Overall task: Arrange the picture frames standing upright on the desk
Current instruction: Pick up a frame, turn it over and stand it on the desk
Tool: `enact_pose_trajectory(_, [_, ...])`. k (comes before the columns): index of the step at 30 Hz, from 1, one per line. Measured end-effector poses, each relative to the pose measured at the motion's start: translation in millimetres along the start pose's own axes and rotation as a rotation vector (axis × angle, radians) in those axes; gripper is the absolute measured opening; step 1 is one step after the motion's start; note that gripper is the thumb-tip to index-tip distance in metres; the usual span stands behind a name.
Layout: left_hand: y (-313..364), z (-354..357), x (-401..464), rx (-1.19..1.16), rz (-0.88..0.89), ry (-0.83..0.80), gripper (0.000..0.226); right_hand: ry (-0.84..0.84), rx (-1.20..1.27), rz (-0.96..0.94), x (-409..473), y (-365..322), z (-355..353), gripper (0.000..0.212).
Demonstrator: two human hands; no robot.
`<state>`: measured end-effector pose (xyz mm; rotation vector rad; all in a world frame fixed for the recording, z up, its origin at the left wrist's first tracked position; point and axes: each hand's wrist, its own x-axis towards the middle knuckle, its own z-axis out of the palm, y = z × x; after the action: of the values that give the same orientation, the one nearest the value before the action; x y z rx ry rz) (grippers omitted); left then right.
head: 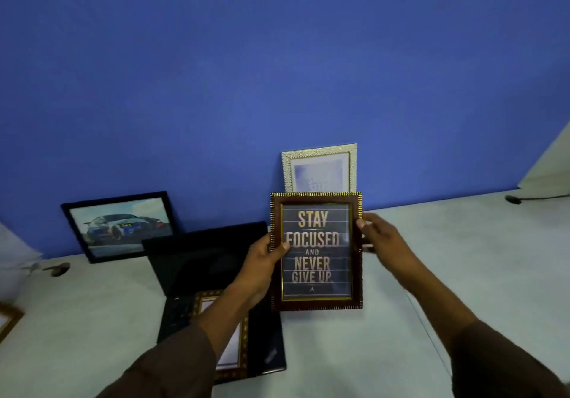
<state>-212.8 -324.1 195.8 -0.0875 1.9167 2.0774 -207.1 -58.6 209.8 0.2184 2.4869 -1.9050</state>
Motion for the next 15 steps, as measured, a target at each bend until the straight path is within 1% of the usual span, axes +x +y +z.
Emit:
enact_pose_trajectory(1, [-6.9, 10.6, 7.9, -0.006, -0.027, 0.004, 0.026, -0.036, 0.072, 0.069, 1.2, 14.7, -0.3, 0.029])
enact_pose_trajectory(2, [-12.1, 16.0, 11.8, -0.008, -0.048, 0.007, 0.026, -0.033, 0.120, 0.116, -0.2, 23.8, 3.8, 0.031])
enact_pose_trajectory(5, [-27.5, 38.6, 29.2, -0.032, -0.136, -0.013, 0.029, 0.076, 0.195, 0.206, 5.1, 50.3, 5.0, 0.038])
enact_pose_trajectory(7, [-35.6, 51.1, 44.2, -0.128, -0.236, -0.011, 0.045, 0.132, 0.206, 0.231, 13.3, 65.3, 0.6, 0.039])
enact_pose_trajectory(9, [-43.5, 53.0, 57.2, -0.273, -0.343, -0.017, 0.066, 0.156, 0.213, 0.220, 15.7, 72.7, -3.9, 0.037])
enact_pose_trajectory(11, [-53.8, 51.1, 72.6, -0.358, -0.439, -0.046, 0.079, 0.164, 0.246, 0.204, 21.2, 79.5, -8.2, 0.035])
enact_pose_trajectory(13, [-61.4, 53.5, 82.0, -0.319, -0.481, -0.074, 0.078, 0.165, 0.260, 0.198, 25.5, 86.4, -9.9, 0.035])
enact_pose_trajectory(15, [-68.8, 59.8, 91.0, -0.289, -0.486, -0.099, 0.065, 0.156, 0.254, 0.205, 31.6, 95.4, -10.3, 0.034])
